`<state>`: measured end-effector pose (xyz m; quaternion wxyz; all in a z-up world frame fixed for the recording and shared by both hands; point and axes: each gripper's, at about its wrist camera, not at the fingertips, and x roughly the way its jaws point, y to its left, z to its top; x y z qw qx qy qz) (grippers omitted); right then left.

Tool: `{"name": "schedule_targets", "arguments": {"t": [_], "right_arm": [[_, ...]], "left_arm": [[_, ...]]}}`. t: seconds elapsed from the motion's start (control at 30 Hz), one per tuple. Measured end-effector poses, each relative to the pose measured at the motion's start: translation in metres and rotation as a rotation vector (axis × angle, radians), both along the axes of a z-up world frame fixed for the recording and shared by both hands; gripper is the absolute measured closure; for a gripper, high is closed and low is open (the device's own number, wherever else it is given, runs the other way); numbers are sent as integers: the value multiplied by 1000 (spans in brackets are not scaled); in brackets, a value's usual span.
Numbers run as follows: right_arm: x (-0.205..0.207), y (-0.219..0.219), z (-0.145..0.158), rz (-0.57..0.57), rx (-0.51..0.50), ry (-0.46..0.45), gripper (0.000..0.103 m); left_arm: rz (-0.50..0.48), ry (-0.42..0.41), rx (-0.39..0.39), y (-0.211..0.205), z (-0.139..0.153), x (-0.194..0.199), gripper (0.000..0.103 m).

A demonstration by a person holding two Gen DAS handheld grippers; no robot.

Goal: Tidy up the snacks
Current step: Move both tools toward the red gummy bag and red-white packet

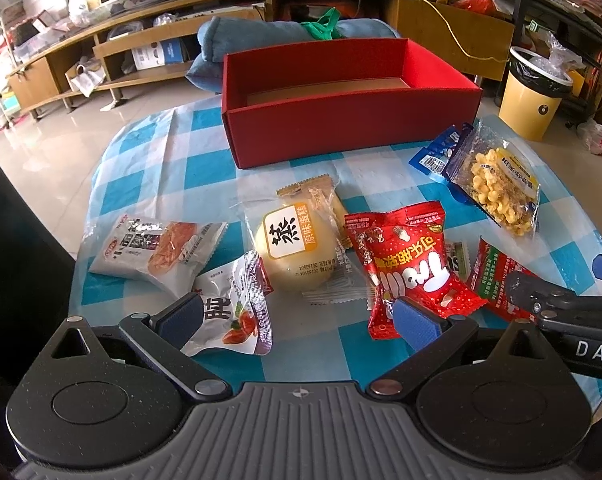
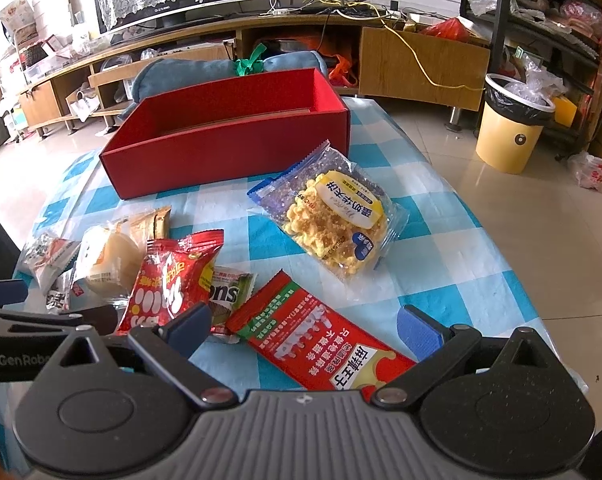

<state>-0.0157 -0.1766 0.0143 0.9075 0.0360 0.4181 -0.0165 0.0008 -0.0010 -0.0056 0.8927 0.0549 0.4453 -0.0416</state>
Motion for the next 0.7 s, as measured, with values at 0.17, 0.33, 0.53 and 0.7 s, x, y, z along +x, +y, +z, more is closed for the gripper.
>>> {"name": "schedule_targets", "arguments": {"t": [0.17,0.33,0.53,0.7], "right_arm": [[0,0,0,0,0,1,5],[0,-1,-1,3,3,6,5],[0,-2,-3,4,5,13,5],[0,-2,-5,11,5,22,5]], "left_arm": [[-1,2,-1,0,0,0,1],[-2,4,-1,0,0,0,1],[-6,9,-3,-1,-1,0,2],[-7,16,-5,-1,-3,0,2]]}}
